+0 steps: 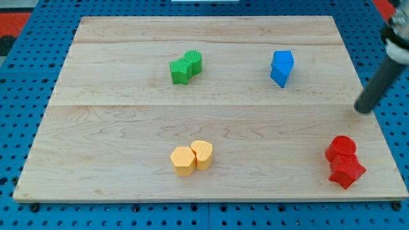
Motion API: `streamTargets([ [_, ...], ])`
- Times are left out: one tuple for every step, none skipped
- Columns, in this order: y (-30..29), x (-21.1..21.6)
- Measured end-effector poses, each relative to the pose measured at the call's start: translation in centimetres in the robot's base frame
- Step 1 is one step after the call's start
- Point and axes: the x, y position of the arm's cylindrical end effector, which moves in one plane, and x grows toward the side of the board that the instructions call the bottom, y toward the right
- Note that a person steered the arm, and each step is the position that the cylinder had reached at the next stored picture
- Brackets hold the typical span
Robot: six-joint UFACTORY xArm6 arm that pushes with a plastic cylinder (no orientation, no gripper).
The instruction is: Move the blue tringle towards the center right
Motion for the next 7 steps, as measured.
streamTargets([
  [-0.6, -7.4],
  [-7.9, -8.6],
  [-14.3, -8.8],
  [-16.4, -6.2],
  [-11.5, -3.0],
  [-10.9, -5.3],
  [-10.9, -7.9],
])
